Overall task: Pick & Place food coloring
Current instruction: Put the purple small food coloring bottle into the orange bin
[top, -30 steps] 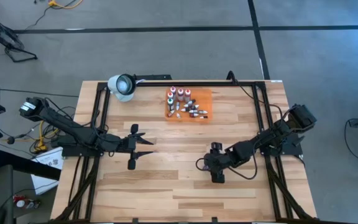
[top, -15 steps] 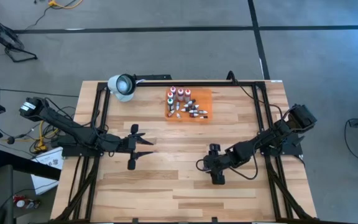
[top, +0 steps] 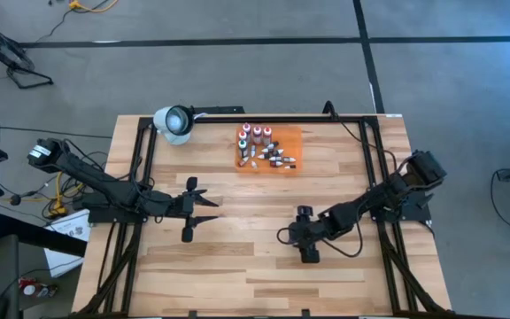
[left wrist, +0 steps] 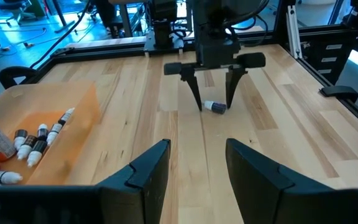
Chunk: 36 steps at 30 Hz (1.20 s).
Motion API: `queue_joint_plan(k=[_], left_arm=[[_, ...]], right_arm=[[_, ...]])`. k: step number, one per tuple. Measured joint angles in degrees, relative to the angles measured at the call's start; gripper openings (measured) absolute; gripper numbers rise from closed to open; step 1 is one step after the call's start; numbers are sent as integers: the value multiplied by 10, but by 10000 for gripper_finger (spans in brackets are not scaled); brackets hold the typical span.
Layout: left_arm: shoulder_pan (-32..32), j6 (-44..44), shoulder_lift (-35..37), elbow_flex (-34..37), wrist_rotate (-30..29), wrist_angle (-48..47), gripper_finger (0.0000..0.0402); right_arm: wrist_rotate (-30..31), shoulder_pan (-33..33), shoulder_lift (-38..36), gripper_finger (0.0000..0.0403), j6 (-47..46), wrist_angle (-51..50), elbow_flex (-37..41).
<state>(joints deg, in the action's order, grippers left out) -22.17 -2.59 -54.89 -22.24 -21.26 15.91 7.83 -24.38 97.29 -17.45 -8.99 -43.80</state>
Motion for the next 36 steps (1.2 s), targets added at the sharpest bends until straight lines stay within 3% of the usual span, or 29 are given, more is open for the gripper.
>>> queue_joint_plan(k=[12, 27, 36], left_arm=[[0, -2, 0, 0, 0, -4, 153], [0, -2, 0, 0, 0, -4, 153], [0, -2, 0, 0, 0, -4, 153]], right_arm=[[-8, 15, 6, 247, 12, 5, -1], [-4, 17, 8, 128, 30, 13, -1], [-5, 21, 8, 88, 53, 20, 0]])
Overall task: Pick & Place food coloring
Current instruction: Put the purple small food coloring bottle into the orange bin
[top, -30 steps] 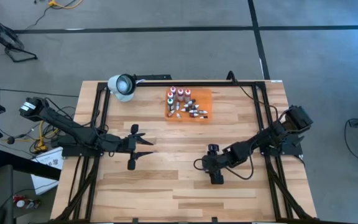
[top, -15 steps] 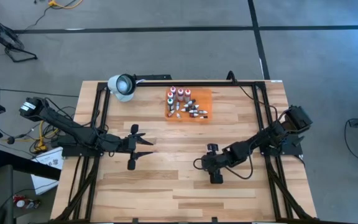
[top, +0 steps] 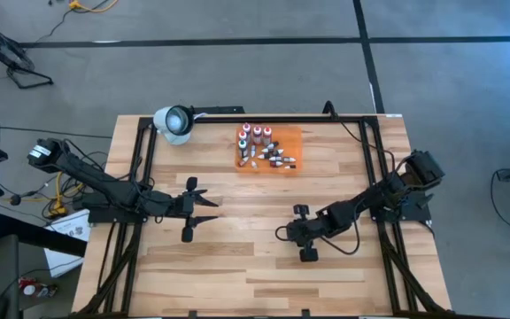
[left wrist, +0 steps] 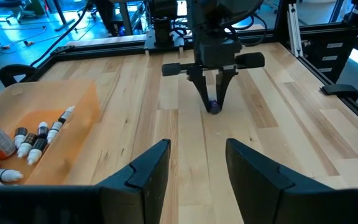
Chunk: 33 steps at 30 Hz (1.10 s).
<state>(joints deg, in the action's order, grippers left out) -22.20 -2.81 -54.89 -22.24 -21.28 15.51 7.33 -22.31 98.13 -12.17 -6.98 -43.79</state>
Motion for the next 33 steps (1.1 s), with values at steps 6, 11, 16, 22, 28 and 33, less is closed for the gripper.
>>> queue_joint_plan(k=[6, 11, 16, 22, 28, 33], left_arm=[[0, 0, 0, 0, 0, 0, 153], [0, 0, 0, 0, 0, 0, 154], [0, 0, 0, 0, 0, 0, 154], [0, 0, 0, 0, 0, 0, 154], [0, 0, 0, 0, 0, 0, 153], [0, 3, 0, 0, -1, 0, 153]], right_arm=[[0, 0, 0, 80, 7, 1, 0], [1, 0, 0, 80, 21, 5, 0], [4, 0, 1, 78, 47, 21, 2], [20, 0, 2, 78, 57, 32, 2], [36, 1, 2, 77, 91, 58, 2], [73, 1, 2, 77, 132, 54, -15]])
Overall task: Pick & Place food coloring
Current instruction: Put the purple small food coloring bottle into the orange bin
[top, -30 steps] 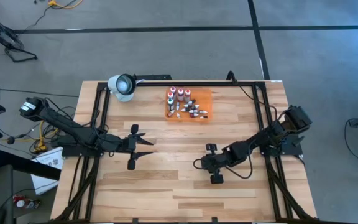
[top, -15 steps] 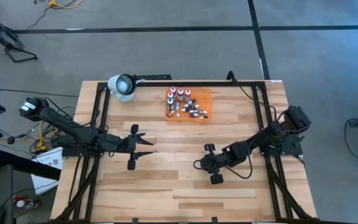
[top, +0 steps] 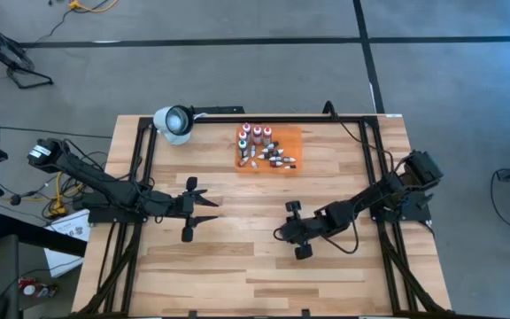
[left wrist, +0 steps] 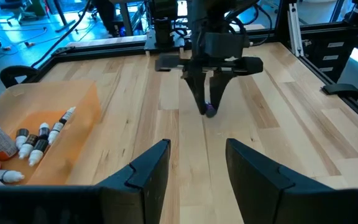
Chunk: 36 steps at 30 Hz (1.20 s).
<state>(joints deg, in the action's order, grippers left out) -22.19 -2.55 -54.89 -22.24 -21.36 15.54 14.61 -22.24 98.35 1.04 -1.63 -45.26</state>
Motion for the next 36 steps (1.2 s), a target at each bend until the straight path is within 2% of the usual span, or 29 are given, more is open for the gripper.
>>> queue_joint_plan(k=[6, 11, 16, 20, 27, 31, 36], left_arm=[[1, 7, 0, 0, -3, 9, 153], [1, 10, 0, 0, -3, 9, 153], [1, 10, 0, 0, -3, 10, 153], [0, 10, 0, 0, -3, 10, 153], [1, 13, 0, 0, -4, 11, 153], [0, 21, 0, 0, -4, 11, 153], [1, 27, 0, 0, -4, 22, 153]], right_arm=[[84, 23, 0, 77, 52, -84, -66], [160, 66, -1, 77, 81, -160, -134], [168, 140, -1, 77, 122, -151, -181], [139, 214, -2, 77, 126, -146, -205], [10, 330, -2, 77, 72, -142, -212], [-9, 360, -2, 77, 34, -143, -204], [-18, 368, -1, 77, 2, -144, -203]])
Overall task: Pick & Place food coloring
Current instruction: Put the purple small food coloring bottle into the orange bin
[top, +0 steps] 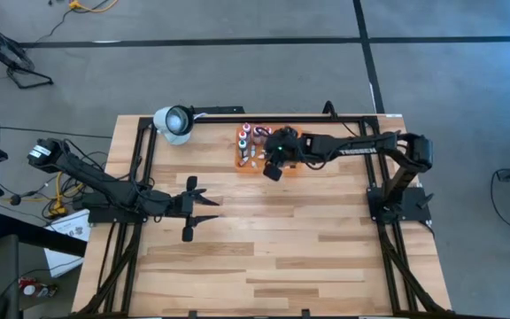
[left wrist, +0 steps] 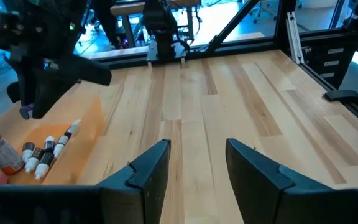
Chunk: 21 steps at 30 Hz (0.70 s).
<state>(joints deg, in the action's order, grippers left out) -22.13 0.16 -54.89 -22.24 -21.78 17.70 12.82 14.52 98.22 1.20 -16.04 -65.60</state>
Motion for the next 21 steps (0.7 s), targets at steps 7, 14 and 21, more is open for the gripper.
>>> queue_joint_plan(k=[7, 14, 21], left_arm=[[0, 1, 0, 0, 0, 3, 153], [0, 1, 0, 0, 0, 3, 153], [0, 1, 0, 0, 0, 3, 153]], right_arm=[[5, 4, 3, 78, -42, 1, 0], [6, 14, 3, 94, -68, -4, 0], [24, 15, 3, 163, -72, -16, 0]])
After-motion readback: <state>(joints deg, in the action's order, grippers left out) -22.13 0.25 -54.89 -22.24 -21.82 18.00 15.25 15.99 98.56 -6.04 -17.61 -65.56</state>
